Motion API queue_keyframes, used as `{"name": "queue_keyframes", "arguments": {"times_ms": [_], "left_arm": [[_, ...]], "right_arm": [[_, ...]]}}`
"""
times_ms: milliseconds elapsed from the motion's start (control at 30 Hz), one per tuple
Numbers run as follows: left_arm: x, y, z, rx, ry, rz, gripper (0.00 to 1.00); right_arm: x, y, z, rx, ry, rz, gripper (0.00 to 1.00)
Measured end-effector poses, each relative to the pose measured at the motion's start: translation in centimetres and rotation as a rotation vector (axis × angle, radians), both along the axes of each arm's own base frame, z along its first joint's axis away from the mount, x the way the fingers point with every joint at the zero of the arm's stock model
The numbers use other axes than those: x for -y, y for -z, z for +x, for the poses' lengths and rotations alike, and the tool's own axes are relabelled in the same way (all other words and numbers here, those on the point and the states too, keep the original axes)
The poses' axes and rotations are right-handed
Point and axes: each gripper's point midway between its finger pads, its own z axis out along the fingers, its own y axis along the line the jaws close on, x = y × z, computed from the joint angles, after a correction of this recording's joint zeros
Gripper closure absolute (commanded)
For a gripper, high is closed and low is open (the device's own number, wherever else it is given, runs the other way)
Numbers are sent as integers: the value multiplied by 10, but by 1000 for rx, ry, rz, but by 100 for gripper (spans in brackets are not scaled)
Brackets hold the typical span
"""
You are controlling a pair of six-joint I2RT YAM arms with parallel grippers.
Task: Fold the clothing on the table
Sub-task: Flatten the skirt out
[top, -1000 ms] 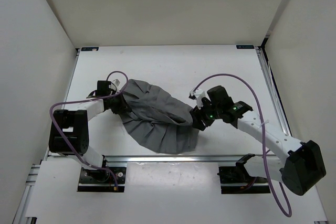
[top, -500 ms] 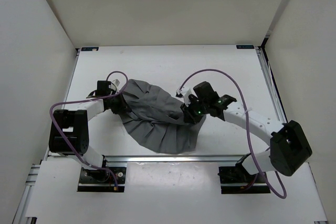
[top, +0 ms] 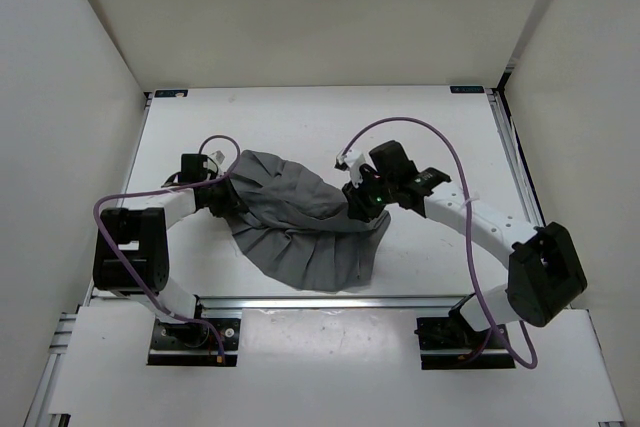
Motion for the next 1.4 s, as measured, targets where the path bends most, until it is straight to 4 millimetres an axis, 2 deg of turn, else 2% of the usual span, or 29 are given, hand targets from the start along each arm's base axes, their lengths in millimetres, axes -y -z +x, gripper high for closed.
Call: {"name": "queue_keyframes", "arguments": {"times_ms": [33, 67, 100, 133, 300, 367, 433, 500, 567, 633, 700, 733, 800, 833, 900, 1033, 1133, 1267, 1333, 1400], "left_arm": [[0, 0, 0, 0, 0, -2, 100], [0, 0, 0, 0, 0, -4, 100], [0, 1, 1, 1, -1, -4, 100], [0, 1, 1, 2, 0, -5, 100], [-2, 0, 2, 10, -12, -38, 100], [-5, -7, 6, 23, -37, -74, 100], [0, -27, 14, 63, -63, -165, 100], [17, -63, 31, 137, -52, -303, 100], [35, -109, 57, 224, -21, -428, 100], [48, -164, 88, 347, 16, -519, 100], [56, -225, 112, 486, 61, -600, 100], [60, -253, 116, 546, 85, -645, 100], [63, -297, 114, 638, 129, -736, 100], [63, -314, 109, 672, 153, -779, 100], [62, -334, 99, 702, 187, -838, 100], [57, -351, 74, 719, 249, -881, 99], [61, -339, 31, 692, 290, -887, 99], [76, -322, -34, 636, 358, -914, 99], [84, -329, -63, 643, 428, -929, 99], [92, -344, -93, 676, 521, -938, 99]], "right_arm": [[0, 0, 0, -1, -1, -1, 73], [0, 1, -1, -5, -3, 0, 83], [-1, 2, -1, -13, -7, 4, 97], [-2, 4, -2, -28, -10, 7, 100], [0, 5, 4, -90, 29, 24, 100], [10, -6, 20, -95, 101, 52, 100], [24, -29, 48, -83, 194, 111, 100], [42, -65, 86, -32, 292, 183, 100], [59, -104, 120, 37, 369, 235, 100], [70, -142, 151, 116, 430, 267, 100], [77, -172, 173, 190, 475, 285, 100], [80, -185, 181, 222, 492, 293, 99], [82, -203, 186, 262, 511, 308, 99], [81, -210, 186, 274, 512, 315, 100], [78, -221, 183, 296, 511, 326, 100], [74, -239, 163, 315, 488, 345, 100], [81, -246, 135, 334, 485, 358, 100], [90, -246, 78, 339, 468, 358, 100], [92, -256, 52, 360, 455, 371, 100], [92, -272, 30, 396, 436, 400, 100]]}}
